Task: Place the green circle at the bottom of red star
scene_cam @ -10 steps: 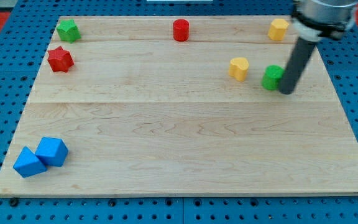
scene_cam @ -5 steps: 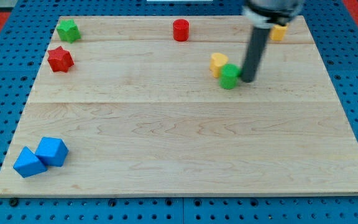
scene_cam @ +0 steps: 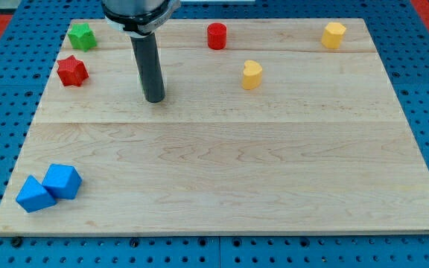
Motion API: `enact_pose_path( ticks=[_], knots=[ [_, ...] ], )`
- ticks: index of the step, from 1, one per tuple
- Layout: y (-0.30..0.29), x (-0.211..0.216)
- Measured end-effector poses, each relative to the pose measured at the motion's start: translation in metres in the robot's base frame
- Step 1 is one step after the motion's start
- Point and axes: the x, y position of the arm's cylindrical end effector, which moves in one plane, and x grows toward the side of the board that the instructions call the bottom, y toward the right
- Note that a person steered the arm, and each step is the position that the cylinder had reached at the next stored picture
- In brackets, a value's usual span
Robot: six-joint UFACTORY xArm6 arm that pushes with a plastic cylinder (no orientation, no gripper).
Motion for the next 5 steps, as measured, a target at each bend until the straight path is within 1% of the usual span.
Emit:
enact_pose_path(
  ticks=[1, 2, 3, 4, 5],
  knots=[
    [0.052, 0.000],
    [0.073, -0.017],
    [0.035, -0.029],
    [-0.021, -0.029],
    [-0.035, -0.029]
  ],
)
